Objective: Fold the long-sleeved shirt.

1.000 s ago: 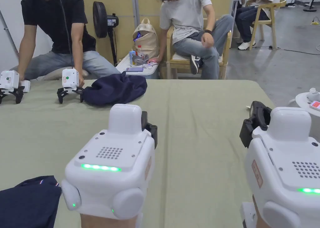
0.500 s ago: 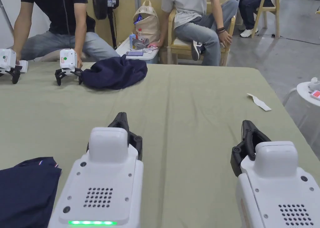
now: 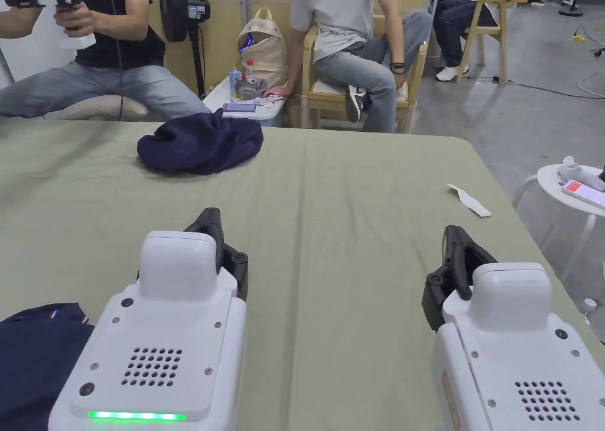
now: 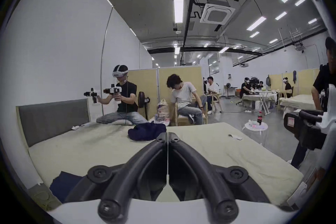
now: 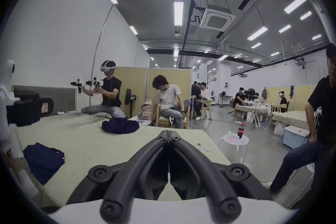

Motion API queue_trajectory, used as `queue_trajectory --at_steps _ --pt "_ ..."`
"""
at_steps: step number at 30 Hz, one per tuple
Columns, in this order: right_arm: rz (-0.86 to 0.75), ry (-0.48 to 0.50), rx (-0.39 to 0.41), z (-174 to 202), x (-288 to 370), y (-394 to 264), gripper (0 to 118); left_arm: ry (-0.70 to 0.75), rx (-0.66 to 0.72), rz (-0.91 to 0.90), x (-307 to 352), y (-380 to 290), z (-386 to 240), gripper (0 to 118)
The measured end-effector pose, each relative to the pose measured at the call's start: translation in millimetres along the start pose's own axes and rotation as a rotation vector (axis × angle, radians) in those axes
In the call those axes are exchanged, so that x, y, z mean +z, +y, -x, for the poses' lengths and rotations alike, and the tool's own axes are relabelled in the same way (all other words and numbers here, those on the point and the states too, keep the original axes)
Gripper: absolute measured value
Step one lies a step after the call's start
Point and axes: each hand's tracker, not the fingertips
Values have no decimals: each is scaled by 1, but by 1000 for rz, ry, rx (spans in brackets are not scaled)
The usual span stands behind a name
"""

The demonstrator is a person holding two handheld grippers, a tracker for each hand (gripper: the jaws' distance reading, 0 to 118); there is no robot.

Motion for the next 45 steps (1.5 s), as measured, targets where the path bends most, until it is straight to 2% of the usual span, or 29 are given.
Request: queue_trajectory --at_steps 1,2,3,5,6,8,9,10,12,15,17,19,21,24,27,29,33,37,39,42,45 --pt "19 12 15 0 -2 1 50 8 -19 -5 0 1 -1 57" --pt "38 68 6 -3 -4 2 87 6 -26 -1 -2 2 -1 90" --pt "43 100 -27 -6 -7 2 98 -1 -24 18 -4 4 -3 90" --pt "52 79 -54 -10 -12 4 118 8 18 22 -4 2 -1 112" --pt "-6 13 -77 -14 -1 3 117 -11 59 -20 -1 0 1 118" --pt "-43 71 -132 -21 -1 9 118 1 120 -1 0 3 4 118" --pt "-33 101 -131 -23 -2 11 118 -47 146 5 -2 3 6 118" --pt "-22 86 -118 -23 -2 13 118 -98 118 27 -6 3 6 118" --pt "-1 6 -66 -21 -7 14 118 -12 66 46 -5 -1 -1 118" --pt "-2 39 -64 -25 -6 13 118 -31 48 32 -3 -1 -7 118" --pt "6 49 -58 -27 -9 13 118 -108 50 127 -13 -1 -11 118" --pt "17 33 -64 -29 -9 15 118 -193 112 209 -18 0 -8 118" --pt "27 37 -62 -30 -10 16 118 -211 249 238 -20 1 -6 118" --pt "33 33 -55 -33 -9 15 118 -103 319 312 -27 7 -7 118" --pt "78 91 -113 -38 -10 14 118 -14 297 357 -26 18 -13 118" --pt "60 73 -92 -37 -7 11 118 7 257 380 -26 21 -15 118" --pt "81 80 -79 -33 -9 8 118 -51 145 343 -20 20 -24 118" --pt "112 120 -93 -32 -12 6 118 -65 163 341 -17 15 -29 118" --pt "109 102 -74 -30 -12 5 118 -52 186 316 -15 14 -30 118" --pt "104 93 -73 -30 -11 4 118 -7 109 290 -17 14 -33 118" --pt "107 69 -69 -30 -10 4 118 12 128 297 -18 12 -30 118"
